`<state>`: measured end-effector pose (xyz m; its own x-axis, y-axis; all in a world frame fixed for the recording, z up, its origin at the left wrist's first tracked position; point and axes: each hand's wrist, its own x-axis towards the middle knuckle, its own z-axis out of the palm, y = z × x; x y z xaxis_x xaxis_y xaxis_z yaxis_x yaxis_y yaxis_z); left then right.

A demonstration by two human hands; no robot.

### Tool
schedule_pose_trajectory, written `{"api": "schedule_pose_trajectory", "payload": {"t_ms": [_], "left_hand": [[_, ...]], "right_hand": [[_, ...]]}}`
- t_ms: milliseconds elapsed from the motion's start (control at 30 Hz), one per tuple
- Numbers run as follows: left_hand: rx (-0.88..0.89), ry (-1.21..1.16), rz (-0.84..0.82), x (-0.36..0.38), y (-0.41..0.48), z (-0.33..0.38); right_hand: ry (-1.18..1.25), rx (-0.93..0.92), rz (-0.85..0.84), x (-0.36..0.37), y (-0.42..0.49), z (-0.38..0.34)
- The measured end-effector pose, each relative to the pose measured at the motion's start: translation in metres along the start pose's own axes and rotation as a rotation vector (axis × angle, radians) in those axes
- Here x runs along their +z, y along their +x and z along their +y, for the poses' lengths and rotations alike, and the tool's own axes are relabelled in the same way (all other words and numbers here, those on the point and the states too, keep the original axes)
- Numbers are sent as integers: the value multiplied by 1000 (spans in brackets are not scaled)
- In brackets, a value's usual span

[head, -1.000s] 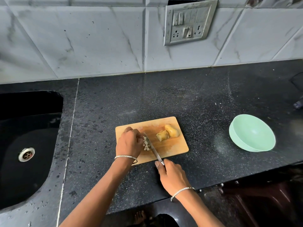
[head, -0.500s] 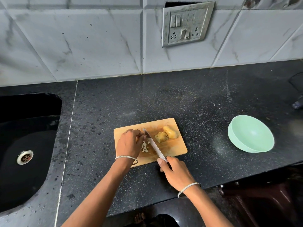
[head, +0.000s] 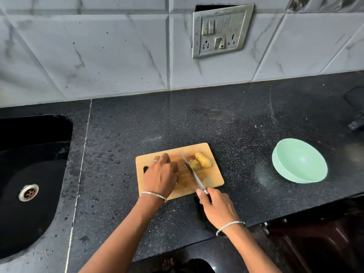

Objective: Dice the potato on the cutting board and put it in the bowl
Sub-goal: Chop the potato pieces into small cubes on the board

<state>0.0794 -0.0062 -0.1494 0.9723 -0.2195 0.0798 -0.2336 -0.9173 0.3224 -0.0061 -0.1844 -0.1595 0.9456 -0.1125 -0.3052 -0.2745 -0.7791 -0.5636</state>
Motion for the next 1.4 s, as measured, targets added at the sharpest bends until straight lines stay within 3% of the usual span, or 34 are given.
{"api": "schedule_pose_trajectory", "payload": {"t_ms": [100, 367, 567, 1400], "left_hand": [[-32, 34, 31, 1, 0, -6], [-119, -171, 38, 3, 6, 12], [-113, -259, -23, 16, 13, 30], [-134, -420, 42, 19, 7, 25]], "right_hand": [[16, -3, 12, -1, 1, 2], [32, 13, 89, -7, 8, 7], [-7, 7, 44, -7, 8, 15], [-11, 11, 11, -10, 7, 13]]}}
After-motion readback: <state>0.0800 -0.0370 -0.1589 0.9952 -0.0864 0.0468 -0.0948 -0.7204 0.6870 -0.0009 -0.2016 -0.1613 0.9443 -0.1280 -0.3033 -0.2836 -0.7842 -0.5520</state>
